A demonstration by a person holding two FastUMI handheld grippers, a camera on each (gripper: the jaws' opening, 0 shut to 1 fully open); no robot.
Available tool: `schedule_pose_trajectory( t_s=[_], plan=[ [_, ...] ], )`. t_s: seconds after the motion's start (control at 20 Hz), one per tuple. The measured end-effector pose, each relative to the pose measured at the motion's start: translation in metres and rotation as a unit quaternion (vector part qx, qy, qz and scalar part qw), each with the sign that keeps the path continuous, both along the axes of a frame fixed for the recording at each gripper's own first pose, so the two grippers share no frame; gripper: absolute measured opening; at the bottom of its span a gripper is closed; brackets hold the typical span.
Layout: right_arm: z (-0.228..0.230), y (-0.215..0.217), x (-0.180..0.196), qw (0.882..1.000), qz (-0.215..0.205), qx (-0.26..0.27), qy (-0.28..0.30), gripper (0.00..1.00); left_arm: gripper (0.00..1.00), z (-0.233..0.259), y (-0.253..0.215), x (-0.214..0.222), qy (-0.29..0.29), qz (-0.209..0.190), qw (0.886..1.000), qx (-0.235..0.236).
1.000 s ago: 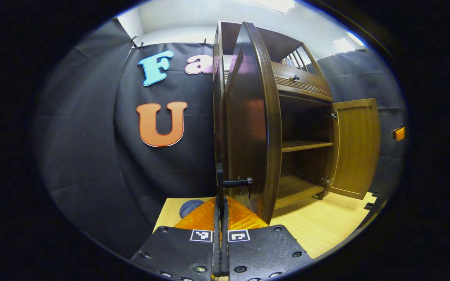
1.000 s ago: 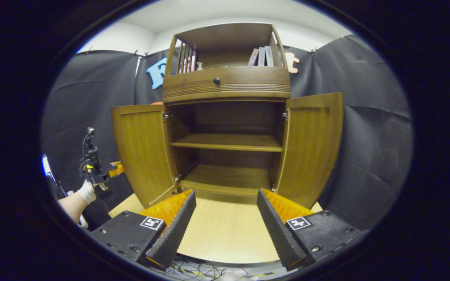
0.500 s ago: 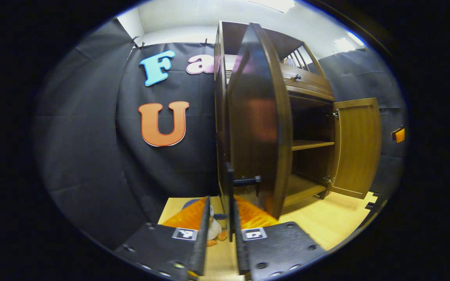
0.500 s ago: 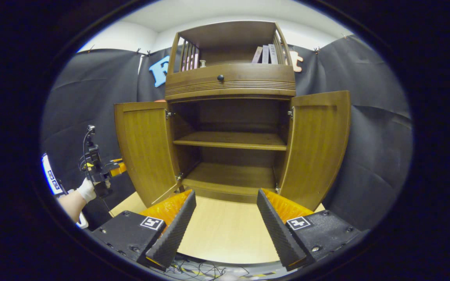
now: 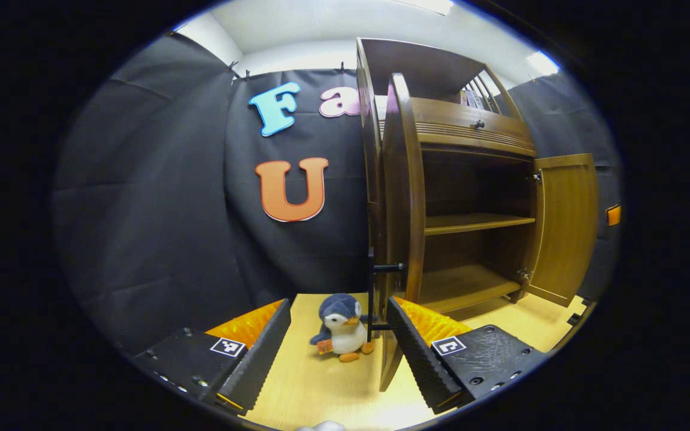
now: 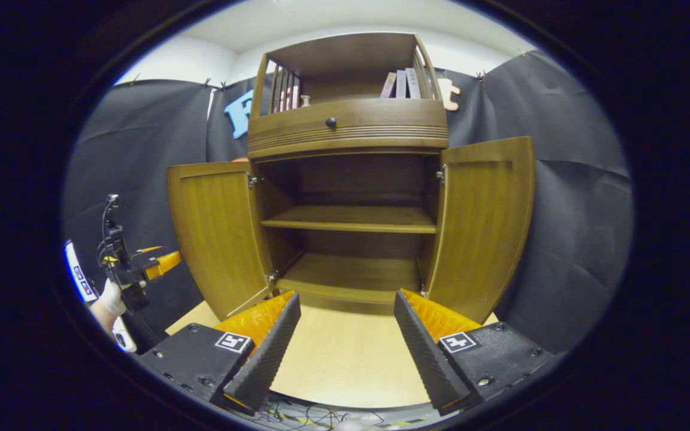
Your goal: Open the right door of the double-door shoe cabinet with the right hand, and open the left door with the left hand.
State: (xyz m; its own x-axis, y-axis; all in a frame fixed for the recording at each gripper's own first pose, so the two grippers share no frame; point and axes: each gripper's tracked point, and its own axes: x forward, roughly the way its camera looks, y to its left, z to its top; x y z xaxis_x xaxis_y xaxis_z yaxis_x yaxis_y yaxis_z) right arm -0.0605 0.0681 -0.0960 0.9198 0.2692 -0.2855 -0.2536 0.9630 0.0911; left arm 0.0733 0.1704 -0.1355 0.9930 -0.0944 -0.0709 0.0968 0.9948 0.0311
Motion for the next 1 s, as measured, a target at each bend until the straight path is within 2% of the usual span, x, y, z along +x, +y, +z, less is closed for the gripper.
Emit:
schedule_pose_trajectory(
  t_s=[0.2, 0.35, 0.4, 0.45, 0.5, 0.55, 0.75, 0.95, 1.0],
  plan=[
    [0.005, 0.004, 0.012, 1.0, 0.003, 0.007, -0.009, 1.0, 0.96, 0.028, -0.035, -0.03, -0.003, 0.024, 1.0, -0.005],
    [0.01, 0.004, 0.017, 1.0, 0.003, 0.011, -0.016, 1.0, 0.96, 0.05, -0.072, -0.042, -0.008, 0.012, 1.0, -0.011],
    [0.011, 0.002, 0.019, 1.0, 0.0, 0.011, -0.018, 1.0, 1.0, 0.058, -0.083, -0.046, -0.01, 0.009, 1.0, -0.004],
    [0.012, -0.001, 0.02, 1.0, -0.004, 0.01, -0.019, 1.0, 0.96, 0.068, -0.091, -0.047, -0.018, 0.01, 1.0, 0.003],
    [0.013, -0.003, 0.021, 1.0, -0.007, 0.01, -0.022, 1.0, 1.0, 0.075, -0.101, -0.049, -0.024, 0.007, 1.0, 0.005],
    [0.014, -0.008, 0.022, 1.0, -0.012, 0.009, -0.024, 1.0, 0.96, 0.081, -0.114, -0.051, -0.025, 0.003, 1.0, 0.005],
    [0.019, -0.026, 0.025, 0.999, -0.036, 0.011, -0.034, 1.0, 0.96, 0.09, -0.16, -0.056, -0.019, -0.025, 0.999, -0.014],
    [0.024, -0.048, 0.027, 0.997, -0.069, 0.007, -0.044, 0.99, 0.96, 0.094, -0.176, -0.063, -0.018, -0.017, 0.999, -0.037],
    [0.025, -0.054, 0.028, 0.996, -0.076, 0.006, -0.046, 0.99, 1.0, 0.097, -0.181, -0.065, -0.019, -0.019, 0.999, -0.043]
  ],
)
